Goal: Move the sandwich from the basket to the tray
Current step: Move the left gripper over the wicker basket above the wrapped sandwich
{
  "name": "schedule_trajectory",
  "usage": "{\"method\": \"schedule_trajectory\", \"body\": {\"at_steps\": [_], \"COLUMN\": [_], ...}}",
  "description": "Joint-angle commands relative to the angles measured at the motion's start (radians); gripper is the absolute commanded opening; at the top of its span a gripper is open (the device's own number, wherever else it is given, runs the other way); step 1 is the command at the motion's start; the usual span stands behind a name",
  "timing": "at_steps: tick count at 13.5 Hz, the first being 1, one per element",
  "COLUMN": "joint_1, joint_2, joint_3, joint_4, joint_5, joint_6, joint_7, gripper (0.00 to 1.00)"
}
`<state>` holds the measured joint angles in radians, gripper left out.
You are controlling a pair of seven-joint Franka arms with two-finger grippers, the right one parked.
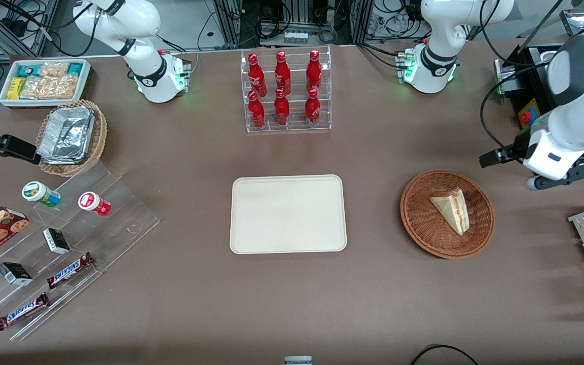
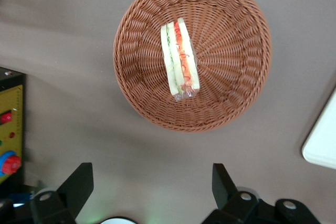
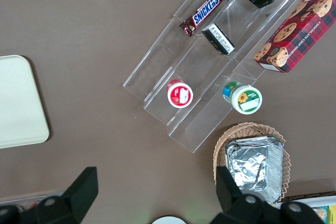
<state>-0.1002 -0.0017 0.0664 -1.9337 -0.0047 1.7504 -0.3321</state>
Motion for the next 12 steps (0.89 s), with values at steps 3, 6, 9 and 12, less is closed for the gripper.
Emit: {"method": "schedule_trajectory", "body": {"at_steps": [3,6,9,12], "joint_1": [-0.010,-0.012,-0.012,-0.012], "joint_2": [-0.009,0.000,0.022,0.054], "joint_3": [0.001,-0.002,-0.017,-0.025], "joint_4": [-0.129,-0.191,-0.218,-0.228], "joint_5": [0.006,0.006,0.006,0.008], "joint_6": [0.164,0.268,0.345,0.397], "joint_7": [-0.116,-0.169,-0.189,-0.189], "gripper": [1.00,1.00,1.00,1.00]}}
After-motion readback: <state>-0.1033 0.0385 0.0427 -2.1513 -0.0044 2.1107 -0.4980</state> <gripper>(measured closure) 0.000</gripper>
